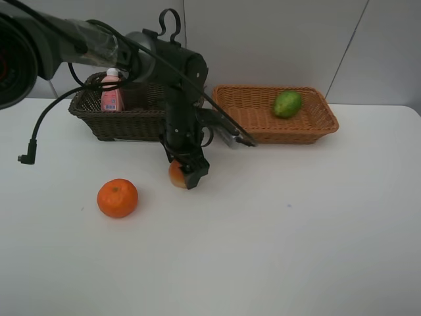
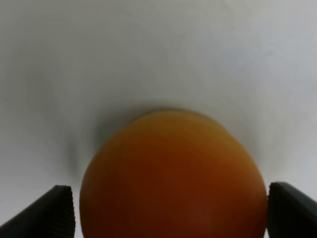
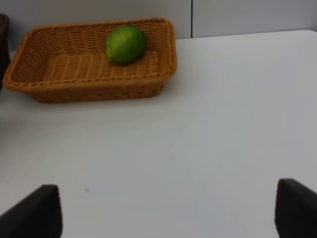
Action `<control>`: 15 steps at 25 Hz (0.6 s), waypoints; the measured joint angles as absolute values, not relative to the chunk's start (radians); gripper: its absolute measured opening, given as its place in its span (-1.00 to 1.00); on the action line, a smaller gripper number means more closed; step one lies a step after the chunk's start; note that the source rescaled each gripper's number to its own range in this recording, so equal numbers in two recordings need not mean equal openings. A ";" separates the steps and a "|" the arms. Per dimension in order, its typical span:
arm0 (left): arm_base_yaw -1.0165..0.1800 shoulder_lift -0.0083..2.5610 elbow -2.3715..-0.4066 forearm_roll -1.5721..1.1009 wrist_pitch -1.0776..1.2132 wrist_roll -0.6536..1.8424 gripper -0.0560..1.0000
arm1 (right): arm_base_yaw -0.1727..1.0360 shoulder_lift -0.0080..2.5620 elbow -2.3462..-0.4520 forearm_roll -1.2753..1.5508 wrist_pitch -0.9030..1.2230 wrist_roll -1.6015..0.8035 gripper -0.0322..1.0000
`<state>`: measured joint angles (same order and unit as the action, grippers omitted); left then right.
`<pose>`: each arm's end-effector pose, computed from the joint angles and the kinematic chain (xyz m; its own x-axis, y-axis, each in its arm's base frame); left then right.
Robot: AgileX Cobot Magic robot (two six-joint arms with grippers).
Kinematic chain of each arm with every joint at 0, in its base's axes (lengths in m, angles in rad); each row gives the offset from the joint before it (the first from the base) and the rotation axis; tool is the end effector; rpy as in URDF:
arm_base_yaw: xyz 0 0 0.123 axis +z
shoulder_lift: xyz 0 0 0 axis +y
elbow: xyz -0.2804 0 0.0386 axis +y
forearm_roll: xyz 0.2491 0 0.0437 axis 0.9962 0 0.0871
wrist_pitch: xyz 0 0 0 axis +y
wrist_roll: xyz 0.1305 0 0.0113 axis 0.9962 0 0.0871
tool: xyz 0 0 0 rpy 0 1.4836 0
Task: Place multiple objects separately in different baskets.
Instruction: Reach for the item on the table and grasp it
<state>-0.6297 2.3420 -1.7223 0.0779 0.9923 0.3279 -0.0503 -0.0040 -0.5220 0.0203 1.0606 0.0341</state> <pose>0.3747 -0.2624 0.0575 -0.5406 0.8410 -0.0206 0.8378 0.5404 0.0778 0.0310 0.0008 0.2666 -0.4301 0.0657 -0.9004 0.0533 0.9975 0.0473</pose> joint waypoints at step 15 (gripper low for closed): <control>-0.630 2.347 -1.722 0.078 0.974 0.328 0.98 | -0.050 -0.004 -0.522 0.020 1.061 0.034 1.00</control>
<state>-0.6297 2.3470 -1.7223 0.0779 0.9740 0.3279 -0.0503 -0.0040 -0.5220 0.0203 1.0606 0.0341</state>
